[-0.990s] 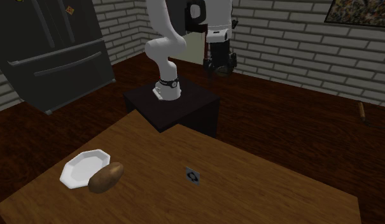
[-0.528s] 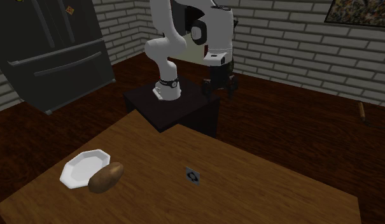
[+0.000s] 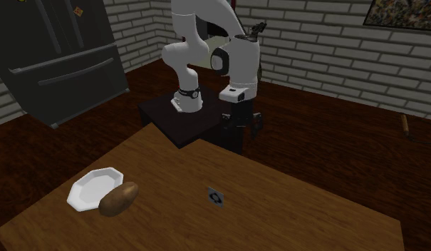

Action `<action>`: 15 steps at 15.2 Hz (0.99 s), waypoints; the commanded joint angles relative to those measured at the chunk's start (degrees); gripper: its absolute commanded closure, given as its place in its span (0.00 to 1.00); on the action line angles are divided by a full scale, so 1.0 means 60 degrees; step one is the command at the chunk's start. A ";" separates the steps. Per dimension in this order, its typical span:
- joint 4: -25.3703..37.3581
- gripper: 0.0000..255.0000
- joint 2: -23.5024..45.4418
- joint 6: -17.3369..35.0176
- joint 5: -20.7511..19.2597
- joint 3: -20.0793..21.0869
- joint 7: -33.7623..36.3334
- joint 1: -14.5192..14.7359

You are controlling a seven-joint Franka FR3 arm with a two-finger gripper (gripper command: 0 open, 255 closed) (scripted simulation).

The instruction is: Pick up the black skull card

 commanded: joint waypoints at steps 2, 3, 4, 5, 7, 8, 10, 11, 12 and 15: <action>0.0446 0.00 0.0867 0.0465 -0.0423 -0.0292 0.0762 -0.0105; 0.0627 0.00 0.1158 0.0586 -0.0538 -0.0402 0.0996 -0.0123; 0.0814 0.00 0.1447 0.0700 -0.0642 -0.0516 0.1222 -0.0139; 0.1006 0.00 0.1735 0.0807 -0.0733 -0.0633 0.1440 -0.0152; 0.1402 0.00 0.2304 0.1002 -0.0867 -0.0882 0.1847 -0.0166; 0.1607 0.00 0.2586 0.1090 -0.0916 -0.1003 0.2038 -0.0178; 0.2028 0.00 0.3146 0.1249 -0.0975 -0.1240 0.2397 -0.0206; 0.2244 0.00 0.3424 0.1320 -0.0987 -0.1355 0.2564 -0.0225; 0.2464 0.00 0.3701 0.1384 -0.0988 -0.1466 0.2725 -0.0248; 0.2868 0.00 0.4282 0.1572 -0.0980 -0.1662 0.3021 -0.0295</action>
